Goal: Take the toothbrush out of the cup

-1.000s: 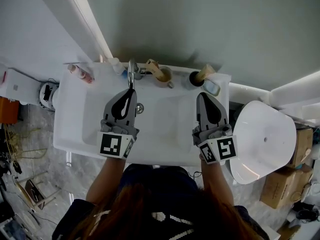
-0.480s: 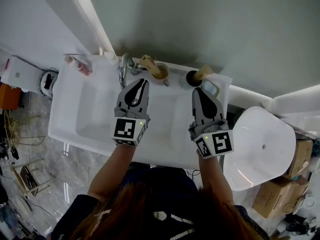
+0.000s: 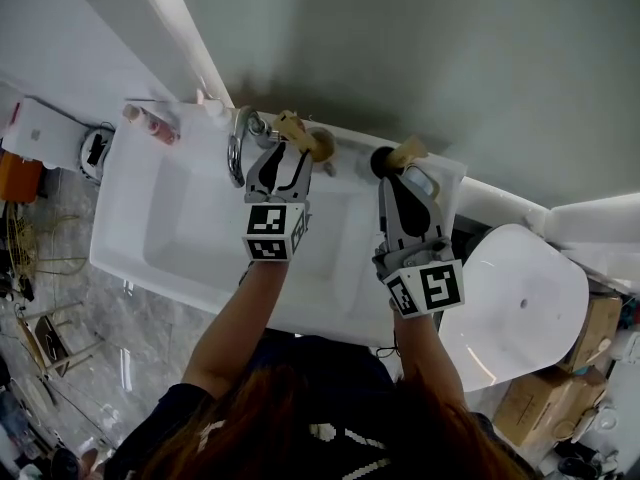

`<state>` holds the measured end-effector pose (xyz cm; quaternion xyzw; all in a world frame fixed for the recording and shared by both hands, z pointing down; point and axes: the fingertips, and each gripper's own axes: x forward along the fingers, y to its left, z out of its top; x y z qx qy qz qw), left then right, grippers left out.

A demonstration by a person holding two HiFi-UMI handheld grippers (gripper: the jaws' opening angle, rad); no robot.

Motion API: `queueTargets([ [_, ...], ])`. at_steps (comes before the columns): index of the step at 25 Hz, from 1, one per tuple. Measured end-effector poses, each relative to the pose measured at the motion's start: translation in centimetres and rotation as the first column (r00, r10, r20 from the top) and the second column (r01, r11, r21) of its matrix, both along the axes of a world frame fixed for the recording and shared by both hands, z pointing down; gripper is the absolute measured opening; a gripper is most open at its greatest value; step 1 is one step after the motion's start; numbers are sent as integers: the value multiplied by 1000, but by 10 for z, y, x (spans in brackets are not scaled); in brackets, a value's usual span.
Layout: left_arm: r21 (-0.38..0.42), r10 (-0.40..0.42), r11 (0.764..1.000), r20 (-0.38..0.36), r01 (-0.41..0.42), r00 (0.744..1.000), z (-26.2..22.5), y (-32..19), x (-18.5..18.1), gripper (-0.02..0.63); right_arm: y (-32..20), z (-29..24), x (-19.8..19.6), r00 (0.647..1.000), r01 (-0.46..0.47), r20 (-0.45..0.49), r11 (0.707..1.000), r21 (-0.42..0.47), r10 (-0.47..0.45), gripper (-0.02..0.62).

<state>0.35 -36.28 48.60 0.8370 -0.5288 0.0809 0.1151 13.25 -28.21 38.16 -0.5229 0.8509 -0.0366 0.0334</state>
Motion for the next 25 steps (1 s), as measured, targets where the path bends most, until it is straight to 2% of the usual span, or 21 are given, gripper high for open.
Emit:
queueTargets([
  [3, -28, -53, 998, 23, 53, 998, 12, -17, -2, 227, -3, 4, 4, 1000, 5, 4, 1000, -10, -5, 15],
  [8, -70, -111, 991, 25, 113, 994, 27, -38, -8, 252, -6, 12, 11, 1000, 9, 12, 1000, -27, -9, 15],
  [13, -91, -115, 989, 3, 114, 993, 28, -55, -2, 259, -10, 17, 19, 1000, 11, 21, 999, -39, -10, 15],
  [21, -65, -135, 989, -25, 133, 991, 14, -75, 0, 259, -14, 24, 22, 999, 20, 29, 998, -52, -19, 15],
  [23, -62, -132, 989, -22, 131, 991, 14, -77, 0, 239, -14, 25, 23, 999, 19, 31, 998, -55, -17, 15],
  [25, -55, -109, 993, -19, 108, 994, 12, -77, 2, 171, -15, 25, 23, 999, 17, 32, 998, -55, -15, 15],
])
